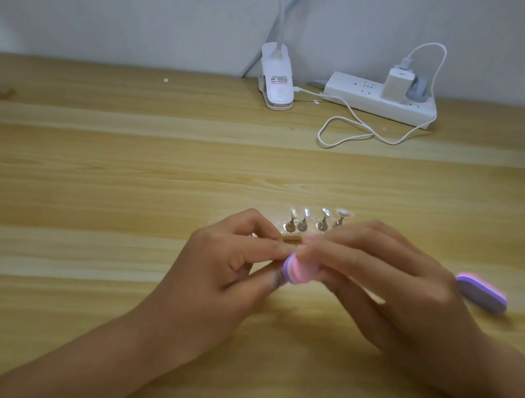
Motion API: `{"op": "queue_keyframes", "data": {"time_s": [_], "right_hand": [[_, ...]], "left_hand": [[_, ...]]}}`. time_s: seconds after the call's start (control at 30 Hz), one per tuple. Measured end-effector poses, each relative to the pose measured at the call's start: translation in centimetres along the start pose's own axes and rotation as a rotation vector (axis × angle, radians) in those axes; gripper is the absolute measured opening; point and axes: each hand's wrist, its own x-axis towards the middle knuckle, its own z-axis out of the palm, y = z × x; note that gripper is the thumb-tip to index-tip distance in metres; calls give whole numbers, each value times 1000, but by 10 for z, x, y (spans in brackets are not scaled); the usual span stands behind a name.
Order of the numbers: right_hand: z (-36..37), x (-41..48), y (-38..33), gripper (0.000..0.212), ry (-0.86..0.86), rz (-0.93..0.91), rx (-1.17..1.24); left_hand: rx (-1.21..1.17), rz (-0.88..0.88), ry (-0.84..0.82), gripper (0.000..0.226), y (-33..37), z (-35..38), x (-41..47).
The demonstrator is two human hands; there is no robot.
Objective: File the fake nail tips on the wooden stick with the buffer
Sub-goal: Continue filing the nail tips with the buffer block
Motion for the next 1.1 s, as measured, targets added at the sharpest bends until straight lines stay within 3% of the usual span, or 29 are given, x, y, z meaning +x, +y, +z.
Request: {"op": "queue_keyframes", "data": {"time_s": [0.23, 0.37, 0.5, 0.63, 0.73, 1.1], "right_hand": [[3, -3, -5, 19, -22, -44, -7], [-5, -2, 1, 15, 18, 42, -20], [3, -3, -6, 19, -26, -18, -16], [-6, -2, 2, 18, 5, 66, -20], [1, -4, -5, 19, -18, 6, -3], [-5, -3, 0, 17, 3, 50, -28]], "left_hand": [[20, 26, -4, 23, 4, 0, 0], [20, 14, 12, 18, 4, 3, 1], [27, 35, -21, 12, 2, 2, 0], [16, 19, 11, 12, 2, 5, 1], [-7, 39, -10, 15, 1, 4, 0], [-110, -35, -6, 15, -2, 3, 0]]}}
